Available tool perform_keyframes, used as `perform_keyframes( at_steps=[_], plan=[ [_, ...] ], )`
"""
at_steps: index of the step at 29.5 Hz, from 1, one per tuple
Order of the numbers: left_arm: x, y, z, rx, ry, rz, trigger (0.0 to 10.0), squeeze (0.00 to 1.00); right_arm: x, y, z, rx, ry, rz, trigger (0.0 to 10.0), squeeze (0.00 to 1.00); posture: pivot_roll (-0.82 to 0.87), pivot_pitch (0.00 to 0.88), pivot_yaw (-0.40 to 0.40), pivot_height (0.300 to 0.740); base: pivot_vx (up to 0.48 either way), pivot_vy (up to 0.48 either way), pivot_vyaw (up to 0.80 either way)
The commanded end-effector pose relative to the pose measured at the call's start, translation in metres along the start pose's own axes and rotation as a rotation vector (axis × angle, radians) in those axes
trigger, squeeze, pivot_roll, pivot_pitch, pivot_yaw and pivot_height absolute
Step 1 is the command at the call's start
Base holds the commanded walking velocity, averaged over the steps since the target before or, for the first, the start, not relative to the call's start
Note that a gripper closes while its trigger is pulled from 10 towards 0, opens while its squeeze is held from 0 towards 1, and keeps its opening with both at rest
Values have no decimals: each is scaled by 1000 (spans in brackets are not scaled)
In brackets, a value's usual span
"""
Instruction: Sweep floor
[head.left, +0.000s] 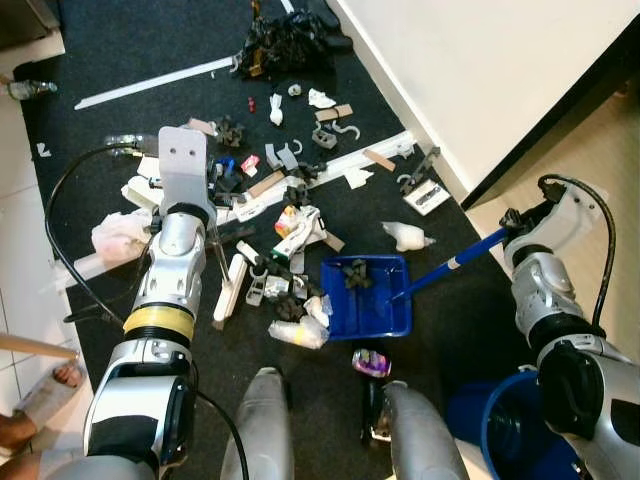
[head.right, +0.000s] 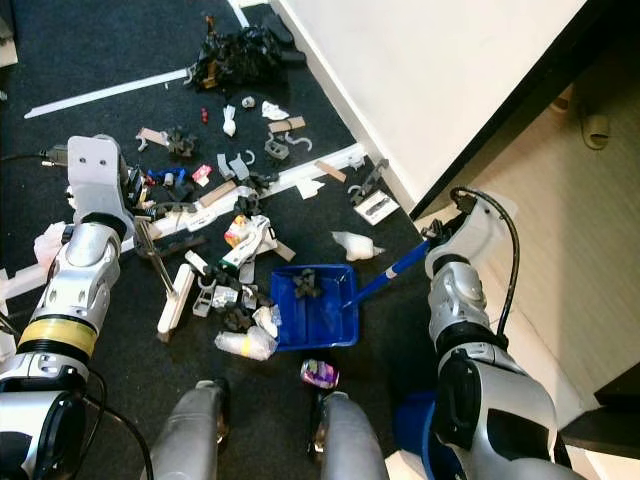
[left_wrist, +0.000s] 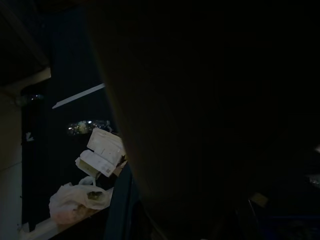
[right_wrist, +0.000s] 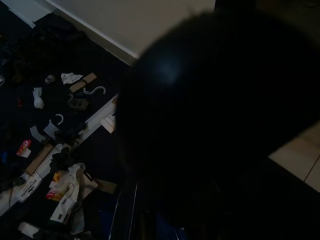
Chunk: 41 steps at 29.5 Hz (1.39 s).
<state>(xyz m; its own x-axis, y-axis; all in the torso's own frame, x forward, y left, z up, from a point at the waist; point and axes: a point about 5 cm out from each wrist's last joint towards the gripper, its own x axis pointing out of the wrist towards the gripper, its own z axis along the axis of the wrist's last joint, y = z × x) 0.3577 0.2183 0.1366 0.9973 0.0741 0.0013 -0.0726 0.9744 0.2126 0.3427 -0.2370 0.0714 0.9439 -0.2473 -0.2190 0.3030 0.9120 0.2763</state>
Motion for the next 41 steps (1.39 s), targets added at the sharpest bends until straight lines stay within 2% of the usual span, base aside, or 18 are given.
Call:
perform_keyframes(
  at_steps=[1,7,12,20,28,38,41],
  plan=[
    [-4,-8,-8,24,10,-23,10000,0,-2,-3,-2,17,-11,-17,10000,0,105,96,-43,740,0,0,0],
    [-6,-13,-14,71,18,-48,10000,0,-1,-4,0,-12,-13,-21,10000,0,89,70,-37,740,0,0,0],
    [-5,-15,-17,63,38,-45,10000,0,1,-1,6,-69,-20,5,10000,0,82,48,-48,740,0,0,0],
    [-3,-13,-14,54,21,-29,10000,0,5,12,15,-141,-45,48,10000,0,79,22,-54,740,0,0,0],
    [-2,-15,-14,49,17,-37,10000,0,2,10,-1,-183,44,37,10000,0,84,30,-56,740,0,0,0],
    [-2,-13,-14,45,12,-30,10000,0,1,10,-3,-190,53,30,10000,0,91,40,-54,740,0,0,0],
    [-5,-18,-17,31,24,-37,10000,0,-1,9,-10,-199,79,16,10000,0,94,42,-53,740,0,0,0]
  ],
)
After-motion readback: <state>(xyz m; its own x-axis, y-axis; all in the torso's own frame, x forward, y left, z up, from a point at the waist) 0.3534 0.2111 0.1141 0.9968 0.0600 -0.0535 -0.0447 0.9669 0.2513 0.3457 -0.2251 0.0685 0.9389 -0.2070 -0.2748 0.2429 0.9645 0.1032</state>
